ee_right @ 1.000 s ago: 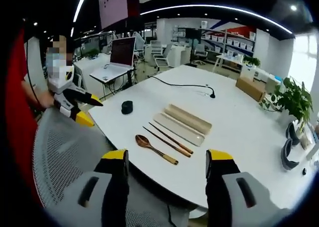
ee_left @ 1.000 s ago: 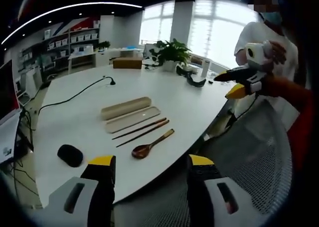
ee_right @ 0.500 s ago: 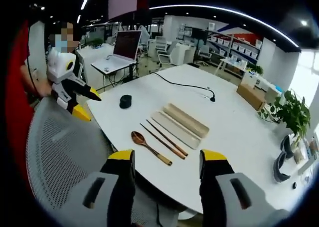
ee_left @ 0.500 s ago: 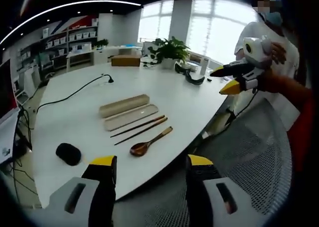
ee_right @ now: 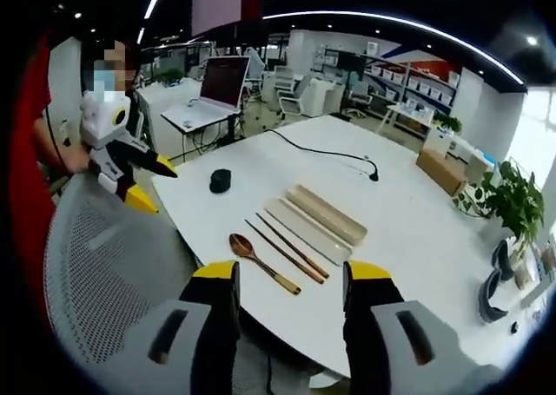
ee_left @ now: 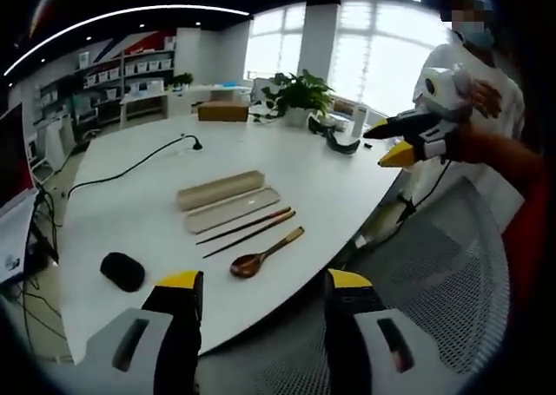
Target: Arrange the utensils inside the cutlery case until each visible utensil rests in its matching compartment.
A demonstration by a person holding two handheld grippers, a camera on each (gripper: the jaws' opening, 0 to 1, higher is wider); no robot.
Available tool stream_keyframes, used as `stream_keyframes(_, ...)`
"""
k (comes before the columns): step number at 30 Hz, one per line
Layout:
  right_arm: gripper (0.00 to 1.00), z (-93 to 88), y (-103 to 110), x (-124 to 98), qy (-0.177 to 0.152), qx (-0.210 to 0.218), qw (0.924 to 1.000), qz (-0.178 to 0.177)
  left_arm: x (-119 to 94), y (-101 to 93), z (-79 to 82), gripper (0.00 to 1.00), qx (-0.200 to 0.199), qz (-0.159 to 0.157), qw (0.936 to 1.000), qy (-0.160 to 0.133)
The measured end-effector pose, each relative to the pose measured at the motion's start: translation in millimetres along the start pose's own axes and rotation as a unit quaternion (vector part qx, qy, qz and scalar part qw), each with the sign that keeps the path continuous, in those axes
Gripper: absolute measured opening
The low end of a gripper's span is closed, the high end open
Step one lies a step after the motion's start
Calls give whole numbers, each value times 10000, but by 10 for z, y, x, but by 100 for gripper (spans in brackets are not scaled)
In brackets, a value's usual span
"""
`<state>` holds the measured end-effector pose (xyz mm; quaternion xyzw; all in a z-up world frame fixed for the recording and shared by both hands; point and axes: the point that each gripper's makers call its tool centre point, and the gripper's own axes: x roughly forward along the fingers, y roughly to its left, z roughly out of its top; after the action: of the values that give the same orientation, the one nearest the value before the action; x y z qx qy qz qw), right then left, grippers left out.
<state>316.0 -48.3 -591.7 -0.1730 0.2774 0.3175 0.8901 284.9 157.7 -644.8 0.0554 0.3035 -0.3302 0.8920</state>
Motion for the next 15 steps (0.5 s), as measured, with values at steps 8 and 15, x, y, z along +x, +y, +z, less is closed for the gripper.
stream_keyframes(8, 41, 131, 39, 92, -19, -298, 9995, 43, 4, -12, 5, 57, 44, -35, 10000, 1)
stream_keyframes(15, 40, 195, -31, 160, 34, -495, 9988, -2, 7, -19, 10, 57, 13, -63, 10000, -2)
